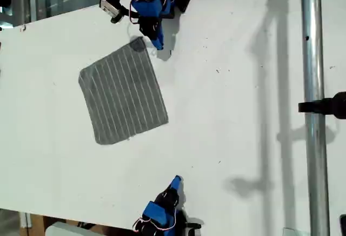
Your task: Grasp corners of a towel and fold twice.
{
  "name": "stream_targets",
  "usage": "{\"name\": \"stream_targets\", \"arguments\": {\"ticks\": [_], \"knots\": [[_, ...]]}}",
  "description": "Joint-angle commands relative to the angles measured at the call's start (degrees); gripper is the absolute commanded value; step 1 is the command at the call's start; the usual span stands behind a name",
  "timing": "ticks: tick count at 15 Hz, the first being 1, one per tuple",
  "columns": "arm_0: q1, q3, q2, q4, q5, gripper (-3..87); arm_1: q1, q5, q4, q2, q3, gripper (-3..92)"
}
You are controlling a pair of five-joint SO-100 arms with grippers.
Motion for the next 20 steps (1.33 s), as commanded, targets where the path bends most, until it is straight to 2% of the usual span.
{"name": "stream_targets", "arguments": {"ticks": [1, 16, 20], "knots": [[-13.89, 0.35, 0.26, -0.09, -27.07, -2.7, 0.26, -1.14, 0.44, 0.35, -0.53, 4.1], [-14.59, 0.35, 0.26, -0.09, -27.69, -2.7, 0.79, -1.23, 0.44, 0.35, -0.53, 1.1], [-14.68, 0.35, 0.26, -0.09, -27.16, -2.7, -2.02, -1.23, -1.67, 0.70, -1.05, -0.2]]}}
